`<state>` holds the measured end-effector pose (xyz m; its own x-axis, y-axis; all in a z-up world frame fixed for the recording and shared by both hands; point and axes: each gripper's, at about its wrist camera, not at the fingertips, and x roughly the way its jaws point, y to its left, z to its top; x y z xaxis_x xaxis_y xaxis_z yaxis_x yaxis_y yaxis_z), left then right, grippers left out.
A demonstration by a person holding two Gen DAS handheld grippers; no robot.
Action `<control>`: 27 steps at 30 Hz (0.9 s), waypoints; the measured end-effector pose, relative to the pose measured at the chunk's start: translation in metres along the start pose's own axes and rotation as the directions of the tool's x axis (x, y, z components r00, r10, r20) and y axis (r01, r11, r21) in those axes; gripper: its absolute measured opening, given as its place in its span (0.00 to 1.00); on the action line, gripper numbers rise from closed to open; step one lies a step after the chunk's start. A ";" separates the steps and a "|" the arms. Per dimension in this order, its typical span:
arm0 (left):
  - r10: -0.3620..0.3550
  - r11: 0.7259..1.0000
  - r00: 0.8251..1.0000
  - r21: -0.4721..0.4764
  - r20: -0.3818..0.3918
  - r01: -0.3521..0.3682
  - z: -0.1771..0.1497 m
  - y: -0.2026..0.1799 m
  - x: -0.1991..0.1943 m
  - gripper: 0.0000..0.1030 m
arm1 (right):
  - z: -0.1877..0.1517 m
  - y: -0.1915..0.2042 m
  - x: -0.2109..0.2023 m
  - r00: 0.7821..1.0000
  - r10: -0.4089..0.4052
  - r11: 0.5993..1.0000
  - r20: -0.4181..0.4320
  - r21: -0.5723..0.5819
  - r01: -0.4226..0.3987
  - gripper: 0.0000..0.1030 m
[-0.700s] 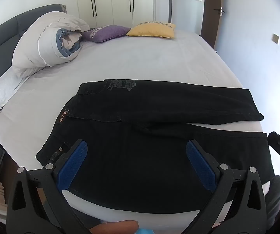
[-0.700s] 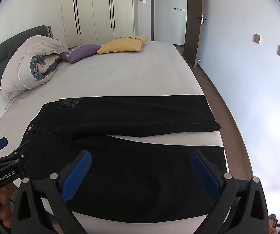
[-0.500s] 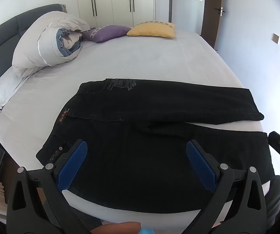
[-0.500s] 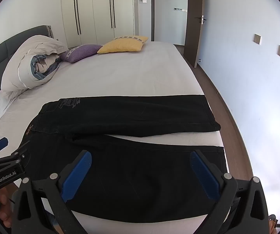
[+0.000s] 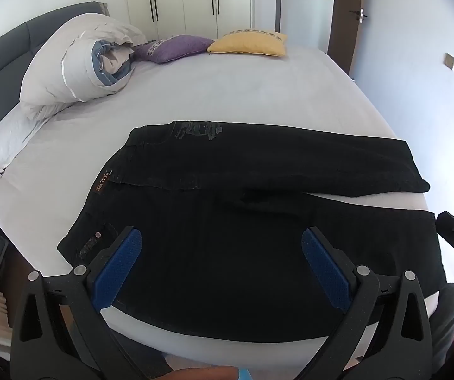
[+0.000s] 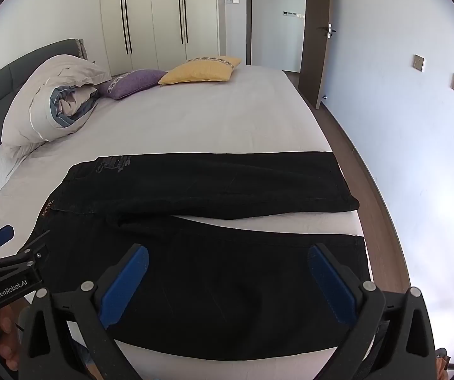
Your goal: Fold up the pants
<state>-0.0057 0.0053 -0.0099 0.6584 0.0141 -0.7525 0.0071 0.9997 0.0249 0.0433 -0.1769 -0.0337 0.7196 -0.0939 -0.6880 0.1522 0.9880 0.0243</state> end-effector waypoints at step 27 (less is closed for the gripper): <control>0.042 0.999 0.998 0.013 -0.057 -0.041 -0.022 0.008 0.044 1.00 | -0.026 -0.004 0.057 0.999 0.007 1.000 -0.048 -0.010 -0.008 1.00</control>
<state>0.0066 0.0148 -0.0569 0.6143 0.0569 -0.7870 -0.0099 0.9979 0.0644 0.0667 -0.1826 -0.0919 0.6872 -0.0808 -0.7220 0.1396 0.9900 0.0221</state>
